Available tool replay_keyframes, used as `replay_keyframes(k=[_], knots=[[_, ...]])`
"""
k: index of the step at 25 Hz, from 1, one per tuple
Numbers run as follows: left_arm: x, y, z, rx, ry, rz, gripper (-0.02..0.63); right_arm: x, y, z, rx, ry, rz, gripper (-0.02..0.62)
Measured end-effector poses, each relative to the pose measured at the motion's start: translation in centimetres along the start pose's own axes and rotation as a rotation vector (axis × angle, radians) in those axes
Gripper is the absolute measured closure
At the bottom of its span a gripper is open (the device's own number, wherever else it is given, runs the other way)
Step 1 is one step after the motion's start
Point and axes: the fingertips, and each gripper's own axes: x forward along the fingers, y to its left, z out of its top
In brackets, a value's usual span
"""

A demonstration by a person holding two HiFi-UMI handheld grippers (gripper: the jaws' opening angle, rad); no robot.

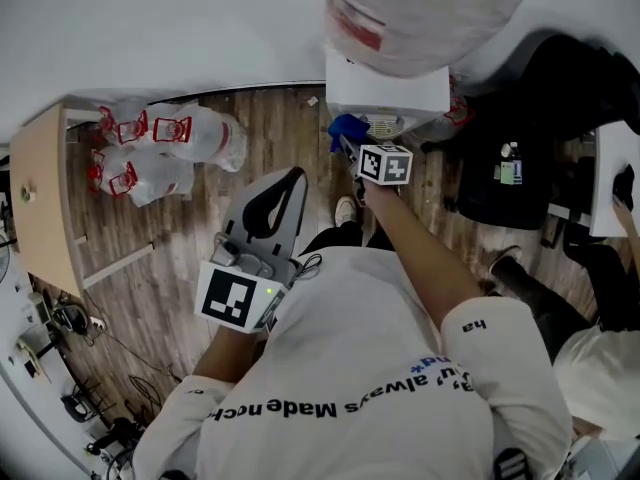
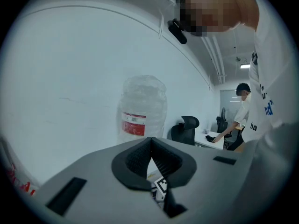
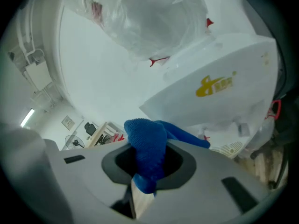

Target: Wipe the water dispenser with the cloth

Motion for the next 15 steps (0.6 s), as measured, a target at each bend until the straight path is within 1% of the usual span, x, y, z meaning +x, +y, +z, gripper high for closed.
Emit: replay_keyframes(k=[2, 6, 8, 15], knots=[[-0.7, 0.6, -0.5, -0.005, 0.015, 0.012, 0.588, 2.2, 0.3, -0.2, 0.014, 0.005, 0.0, 0.517], [-1.8, 1.8, -1.6, -0.015, 0.038, 0.036, 0.588, 4.8, 0.6, 0.8, -0.01, 0.011, -0.055, 0.517], [-2.2, 2.3, -2.0, -0.021, 0.044, 0.046, 0.588, 5.8, 0.1, 1.1, -0.01, 0.009, -0.073, 0.517], [-2.7, 2.7, -2.9, -0.027, 0.064, 0.046, 0.588, 6.4, -1.6, 1.4, -0.018, 0.016, -0.09, 0.518]])
